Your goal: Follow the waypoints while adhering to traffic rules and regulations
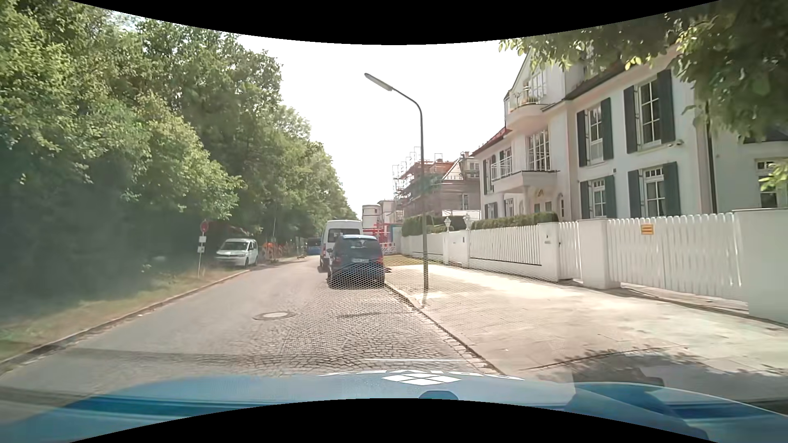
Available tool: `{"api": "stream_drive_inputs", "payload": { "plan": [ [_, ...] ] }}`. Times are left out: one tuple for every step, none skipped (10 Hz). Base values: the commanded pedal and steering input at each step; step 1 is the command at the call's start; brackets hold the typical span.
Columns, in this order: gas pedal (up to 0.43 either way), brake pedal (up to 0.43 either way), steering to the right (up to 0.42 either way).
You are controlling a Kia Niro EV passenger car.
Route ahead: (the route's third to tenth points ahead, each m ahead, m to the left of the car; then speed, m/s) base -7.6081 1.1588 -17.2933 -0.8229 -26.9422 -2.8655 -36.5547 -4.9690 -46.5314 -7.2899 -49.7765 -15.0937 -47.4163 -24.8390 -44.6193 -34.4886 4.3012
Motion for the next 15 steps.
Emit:
{"api": "stream_drive_inputs", "payload": {
  "plan": [
    [0.000, 0.000, -0.120],
    [0.000, 0.000, -0.159],
    [0.000, 0.000, -0.194],
    [0.000, 0.000, -0.228],
    [0.000, 0.000, -0.257],
    [0.000, 0.000, -0.279],
    [0.000, 0.000, -0.295],
    [0.000, 0.000, -0.303],
    [0.000, 0.000, -0.314],
    [0.000, 0.000, -0.330],
    [0.000, 0.055, -0.358],
    [0.000, 0.110, -0.380],
    [0.000, 0.146, -0.401],
    [0.000, 0.152, -0.414],
    [0.000, 0.165, -0.422]
  ]
}}
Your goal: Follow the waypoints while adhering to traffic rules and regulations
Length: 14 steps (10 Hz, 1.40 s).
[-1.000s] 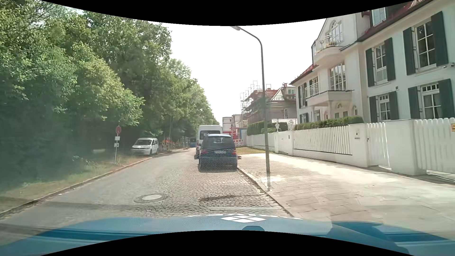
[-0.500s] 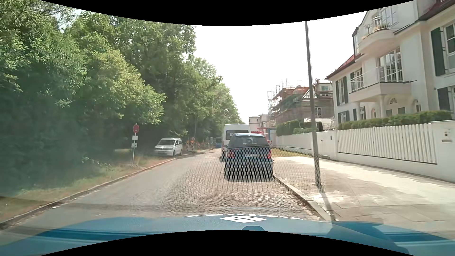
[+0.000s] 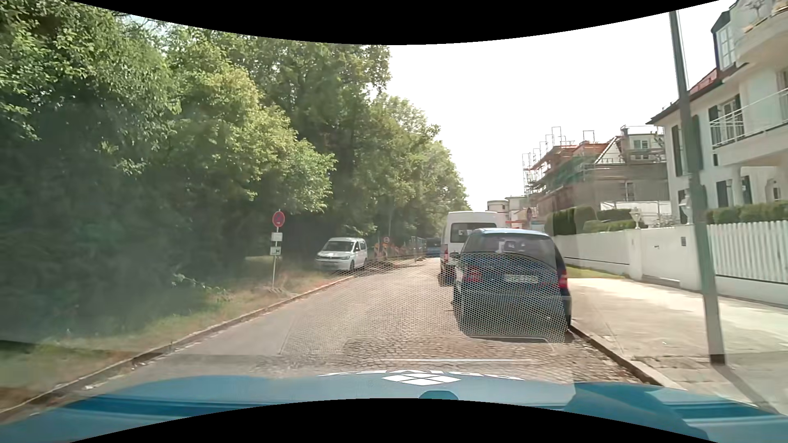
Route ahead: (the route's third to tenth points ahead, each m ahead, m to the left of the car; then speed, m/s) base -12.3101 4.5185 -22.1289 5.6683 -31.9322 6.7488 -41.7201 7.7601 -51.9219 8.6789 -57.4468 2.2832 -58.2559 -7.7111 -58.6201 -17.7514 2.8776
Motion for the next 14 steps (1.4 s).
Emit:
{"api": "stream_drive_inputs", "payload": {
  "plan": [
    [0.000, 0.177, -0.435],
    [0.000, 0.177, -0.453],
    [0.000, 0.165, -0.469],
    [0.000, 0.140, -0.485],
    [0.000, 0.079, -0.498],
    [0.000, 0.049, -0.499],
    [0.000, 0.055, -0.496],
    [0.000, 0.067, -0.485],
    [0.000, 0.098, -0.469],
    [0.000, 0.110, -0.448],
    [0.000, 0.122, -0.433],
    [0.000, 0.152, -0.410],
    [0.000, 0.177, -0.383],
    [0.000, 0.189, -0.354]
  ]
}}
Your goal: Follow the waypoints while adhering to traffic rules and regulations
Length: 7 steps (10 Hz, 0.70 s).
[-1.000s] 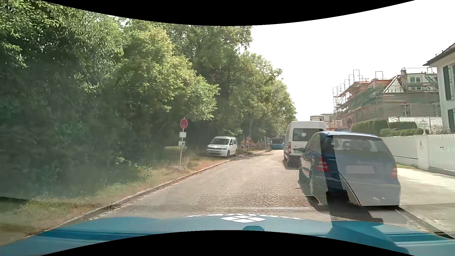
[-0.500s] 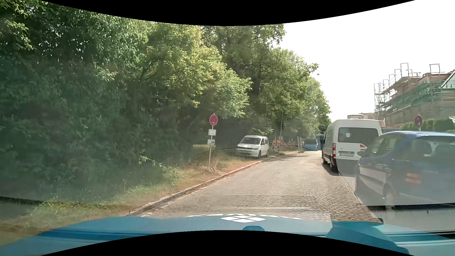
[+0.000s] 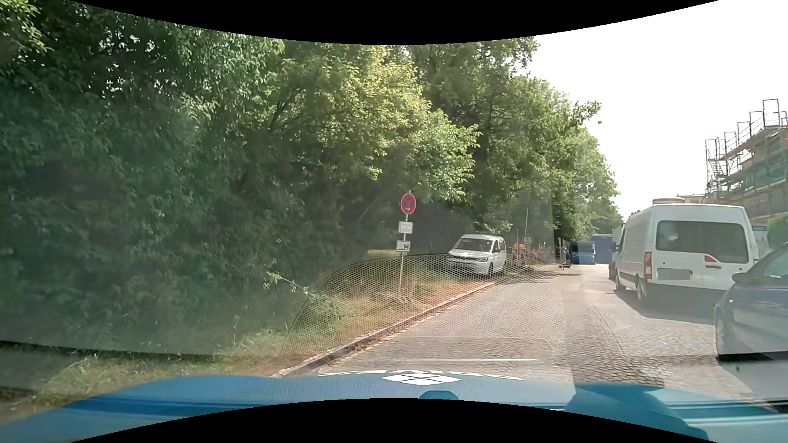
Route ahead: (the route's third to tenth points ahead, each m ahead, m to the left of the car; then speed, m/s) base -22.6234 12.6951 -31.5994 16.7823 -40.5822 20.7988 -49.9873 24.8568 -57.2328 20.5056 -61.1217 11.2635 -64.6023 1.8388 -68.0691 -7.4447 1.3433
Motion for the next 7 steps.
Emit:
{"api": "stream_drive_inputs", "payload": {
  "plan": [
    [0.000, 0.195, -0.328],
    [0.000, 0.213, -0.300],
    [0.000, 0.220, -0.261],
    [0.000, 0.220, -0.227],
    [0.000, 0.220, -0.178],
    [0.000, 0.220, -0.132],
    [0.000, 0.232, -0.087]
  ]
}}
